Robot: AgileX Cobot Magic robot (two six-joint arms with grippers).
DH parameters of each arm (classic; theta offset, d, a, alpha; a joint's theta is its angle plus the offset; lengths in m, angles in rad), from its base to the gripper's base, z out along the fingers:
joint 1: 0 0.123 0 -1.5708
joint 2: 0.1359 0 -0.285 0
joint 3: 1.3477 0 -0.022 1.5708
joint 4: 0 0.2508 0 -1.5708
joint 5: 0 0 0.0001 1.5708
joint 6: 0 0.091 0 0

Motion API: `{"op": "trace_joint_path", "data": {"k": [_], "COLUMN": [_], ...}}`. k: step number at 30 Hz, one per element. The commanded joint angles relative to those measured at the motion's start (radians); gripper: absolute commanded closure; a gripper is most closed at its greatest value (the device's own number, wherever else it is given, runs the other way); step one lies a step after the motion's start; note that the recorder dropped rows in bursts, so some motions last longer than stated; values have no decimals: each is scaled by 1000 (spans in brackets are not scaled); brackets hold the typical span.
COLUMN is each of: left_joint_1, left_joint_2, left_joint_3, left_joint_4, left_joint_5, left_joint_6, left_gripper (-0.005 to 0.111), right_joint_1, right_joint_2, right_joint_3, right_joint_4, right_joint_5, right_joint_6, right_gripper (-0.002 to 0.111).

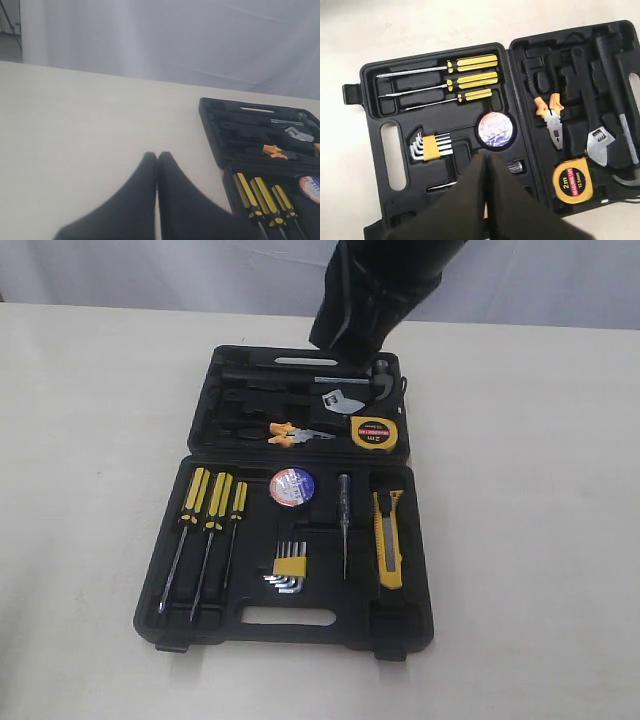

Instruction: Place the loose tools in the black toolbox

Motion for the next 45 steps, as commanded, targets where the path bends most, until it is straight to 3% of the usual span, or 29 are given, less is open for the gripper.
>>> {"op": "trace_joint_path", "data": {"k": [1, 12, 16, 19, 27, 31, 34, 37, 45], "left_joint_1": [-6, -6, -6, -6, -6, -6, -6, -6, -6], "left_joint_2": [4, 4, 4, 4, 4, 4, 4, 4, 4], "left_joint_3": [-5, -5, -5, -5, -5, -5, -5, -5, -5], "left_joint_4": [5, -1, -4, -4, -4, -4, -4, -4, -4], "left_joint_5": [1, 1, 1, 1, 1, 1, 1, 1, 1], "left_joint_6": [0, 0, 0, 0, 0, 0, 0, 0, 0], "left_gripper": [107, 107, 107, 107, 107, 107, 107, 107, 107], "right_joint_1": [-3, 31, 116, 146, 224, 275, 326, 394, 528], "right_joint_2": [-16, -8, -8, -8, -30, -92, -152, -191, -127], "right_joint_3": [-1, -1, -1, -1, 61, 218, 332, 421, 573], "right_joint_4": [3, 17, 104, 98, 98, 79, 31, -90, -460], "right_joint_5": [8, -28, -66, -105, -138, -347, -490, -514, -482], "right_joint_6": [6, 8, 320, 446, 711, 711, 707, 720, 1062], "right_gripper": [109, 109, 109, 109, 109, 109, 109, 109, 109]}}
